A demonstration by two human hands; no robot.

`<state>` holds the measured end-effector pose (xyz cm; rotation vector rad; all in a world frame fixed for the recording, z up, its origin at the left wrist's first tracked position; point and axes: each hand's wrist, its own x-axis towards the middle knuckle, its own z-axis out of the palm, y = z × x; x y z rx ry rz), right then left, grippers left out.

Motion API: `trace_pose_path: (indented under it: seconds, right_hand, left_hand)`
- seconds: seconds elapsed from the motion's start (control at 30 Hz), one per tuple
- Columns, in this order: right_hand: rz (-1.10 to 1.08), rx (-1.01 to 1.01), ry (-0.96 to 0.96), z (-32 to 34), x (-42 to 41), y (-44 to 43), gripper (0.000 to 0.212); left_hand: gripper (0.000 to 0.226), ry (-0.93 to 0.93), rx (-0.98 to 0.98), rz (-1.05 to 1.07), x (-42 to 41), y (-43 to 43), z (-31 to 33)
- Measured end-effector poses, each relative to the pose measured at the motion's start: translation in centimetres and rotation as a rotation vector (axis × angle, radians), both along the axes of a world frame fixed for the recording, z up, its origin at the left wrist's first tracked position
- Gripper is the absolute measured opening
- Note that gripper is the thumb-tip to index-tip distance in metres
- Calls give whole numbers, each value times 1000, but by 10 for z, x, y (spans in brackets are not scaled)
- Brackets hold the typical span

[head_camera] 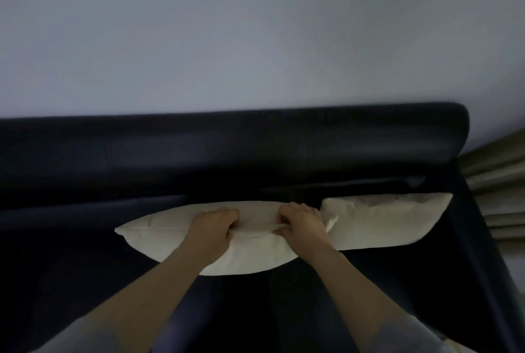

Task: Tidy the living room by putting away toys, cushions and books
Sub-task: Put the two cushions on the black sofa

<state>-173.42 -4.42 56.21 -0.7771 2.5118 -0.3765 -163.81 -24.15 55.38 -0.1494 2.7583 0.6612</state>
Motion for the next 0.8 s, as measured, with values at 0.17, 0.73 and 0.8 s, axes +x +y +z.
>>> trace_pose_path:
  seconds: [0.17, 0.73, 0.8]
  right_hand:
    - [-6, 21, 7, -10, -14, -6, 13]
    - [-45, -60, -165, -7, -1, 5, 11]
    - [-40, -33, -93, -9, -2, 1, 14]
  left_hand:
    - [13, -31, -47, 31, -18, 2, -12]
    - [4, -23, -4, 75, 3, 3, -7]
    - [6, 3, -20, 120, -1, 3, -10]
